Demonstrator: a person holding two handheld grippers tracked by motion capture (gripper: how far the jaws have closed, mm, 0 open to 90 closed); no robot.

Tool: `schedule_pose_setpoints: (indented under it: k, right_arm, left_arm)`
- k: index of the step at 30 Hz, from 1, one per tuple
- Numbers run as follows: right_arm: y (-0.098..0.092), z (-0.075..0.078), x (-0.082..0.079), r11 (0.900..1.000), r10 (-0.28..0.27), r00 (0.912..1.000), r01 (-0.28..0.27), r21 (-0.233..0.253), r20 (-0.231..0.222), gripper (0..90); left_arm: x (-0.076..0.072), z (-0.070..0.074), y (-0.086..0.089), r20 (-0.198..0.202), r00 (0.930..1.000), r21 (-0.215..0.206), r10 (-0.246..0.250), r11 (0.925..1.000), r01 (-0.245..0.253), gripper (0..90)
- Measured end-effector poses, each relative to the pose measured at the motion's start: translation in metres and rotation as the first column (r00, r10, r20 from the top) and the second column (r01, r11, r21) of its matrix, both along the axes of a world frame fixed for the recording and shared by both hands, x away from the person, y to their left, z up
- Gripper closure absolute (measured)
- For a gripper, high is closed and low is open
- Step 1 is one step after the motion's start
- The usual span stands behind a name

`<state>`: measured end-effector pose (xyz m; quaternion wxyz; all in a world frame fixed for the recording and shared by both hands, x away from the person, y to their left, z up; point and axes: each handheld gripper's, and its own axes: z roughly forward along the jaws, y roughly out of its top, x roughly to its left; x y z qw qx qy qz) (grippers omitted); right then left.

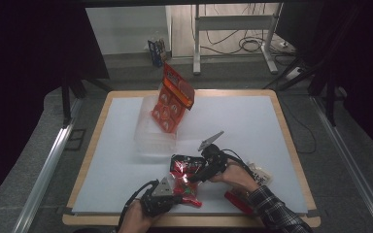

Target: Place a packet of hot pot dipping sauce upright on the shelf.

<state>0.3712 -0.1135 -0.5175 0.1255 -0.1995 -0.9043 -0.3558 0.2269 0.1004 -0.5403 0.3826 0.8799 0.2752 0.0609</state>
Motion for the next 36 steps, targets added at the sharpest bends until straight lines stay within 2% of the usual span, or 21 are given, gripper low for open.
schedule_pose_setpoints:
  k: [3, 5, 7, 8, 11, 12, 13, 15, 16, 17, 19, 20, 22, 24, 25, 26, 30, 32, 34, 36]
  right_arm:
    - [0.002, -0.003, 0.0, 1.0, 0.013, 0.9995, -0.013, -0.006, -0.028, 16.0]
    - [0.002, -0.004, 0.001, 0.999, 0.03, 0.9977, -0.028, 0.024, -0.062, 19.1]
    - [0.002, -0.004, 0.001, 0.999, 0.032, 0.9973, -0.03, 0.036, -0.067, 20.3]
    - [0.004, -0.001, -0.002, 0.997, 0.054, 0.9959, -0.05, 0.052, -0.072, 24.6]
    - [0.006, 0.003, -0.006, 0.995, 0.079, 0.9944, -0.074, 0.07, -0.07, 28.9]
    - [0.009, 0.006, -0.011, 0.993, 0.103, 0.9931, -0.099, 0.067, -0.057, 34.6]
    - [0.009, 0.006, -0.011, 0.993, 0.103, 0.9931, -0.099, 0.067, -0.057, 34.6]
    - [0.014, 0.008, -0.016, 0.992, 0.118, 0.9926, -0.117, 0.054, -0.027, 43.8]
    - [0.017, 0.01, -0.02, 0.99, 0.132, 0.9909, -0.13, 0.056, -0.027, 54.9]
    - [0.017, 0.01, -0.02, 0.99, 0.132, 0.9909, -0.13, 0.056, -0.027, 54.9]
    - [0.017, 0.012, -0.021, 0.988, 0.137, 0.9896, -0.133, 0.082, -0.043, 61.6]
    - [0.017, 0.016, -0.024, 0.986, 0.141, 0.9893, -0.137, 0.09, -0.037, 65.4]
    - [0.016, 0.02, -0.027, 0.986, 0.132, 0.9909, -0.129, 0.109, -0.025, 68.3]
    - [0.015, 0.027, -0.031, 0.99, 0.104, 0.994, -0.107, 0.094, 0.033, 68.6]
    - [0.015, 0.027, -0.031, 0.99, 0.104, 0.994, -0.107, 0.094, 0.033, 68.6]
    - [0.014, 0.031, -0.032, 0.991, 0.085, 0.9944, -0.091, 0.093, 0.062, 68.8]
    - [0.011, 0.035, -0.033, 0.994, 0.062, 0.9939, -0.07, 0.087, 0.092, 69.0]
    - [0.01, 0.037, -0.034, 0.994, 0.058, 0.9934, -0.067, 0.087, 0.098, 69.1]
    - [0.008, 0.043, -0.034, 0.994, 0.047, 0.9922, -0.058, 0.095, 0.116, 69.1]
    - [0.007, 0.046, -0.034, 0.994, 0.04, 0.9919, -0.052, 0.099, 0.12, 69.1]
  left_arm:
    - [0.0, 0.001, 0.0, 0.005, 1.0, 0.011, -0.006, 0.9999, 0.006, 90.0]
    - [0.0, 0.0, 0.0, 0.008, 1.0, 0.012, -0.006, 0.9999, 0.006, 90.0]
    - [0.0, 0.001, 0.0, 0.006, 1.0, 0.012, -0.008, 0.9999, 0.007, 90.0]
    - [0.0, 0.001, 0.0, 0.004, 1.0, 0.011, -0.008, 0.9999, 0.008, 90.0]
    - [0.0, 0.0, 0.0, 0.001, 1.0, 0.002, -0.001, 1.0, 0.001, 90.0]
    - [0.001, 0.001, 0.0, 0.001, 1.0, 0.011, -0.006, 0.9999, 0.006, 90.0]
    - [0.001, 0.001, 0.0, 0.001, 1.0, 0.011, -0.006, 0.9999, 0.006, 90.0]
    - [0.001, 0.001, 0.0, 0.001, 1.0, 0.015, -0.009, 0.9998, 0.009, 90.0]
    - [0.002, 0.002, 0.001, -0.005, 0.9999, 0.014, -0.013, 0.9998, 0.013, 90.0]
    - [0.002, 0.002, 0.001, -0.005, 0.9999, 0.014, -0.013, 0.9998, 0.013, 90.0]
    - [0.003, 0.002, 0.002, -0.013, 0.9998, 0.01, -0.018, 0.9998, 0.018, 90.0]
    - [0.005, 0.003, 0.006, -0.037, 0.9987, -0.004, -0.035, 0.9994, 0.035, 83.7]
    - [0.005, 0.004, 0.008, -0.032, 0.9993, 0.007, -0.02, 0.9998, 0.02, 77.5]
    - [0.005, 0.006, 0.011, -0.022, 0.9997, -0.001, -0.004, 1.0, 0.004, 73.1]
    - [0.005, 0.006, 0.011, -0.022, 0.9997, -0.001, -0.004, 1.0, 0.004, 70.4]
    - [0.006, 0.009, 0.014, -0.013, 0.9999, -0.011, 0.003, 0.9999, -0.003, 67.2]
    - [0.006, 0.011, 0.017, 0.001, 0.9997, -0.023, 0.023, 0.9995, -0.023, 52.9]
    - [0.007, 0.011, 0.019, 0.0, 0.9994, -0.023, 0.033, 0.9992, -0.033, 49.4]
    - [0.008, 0.011, 0.021, 0.004, 0.999, -0.024, 0.044, 0.9987, -0.044, 39.5]
    - [0.009, 0.011, 0.023, 0.005, 0.9984, -0.028, 0.056, 0.9981, -0.056, 37.6]
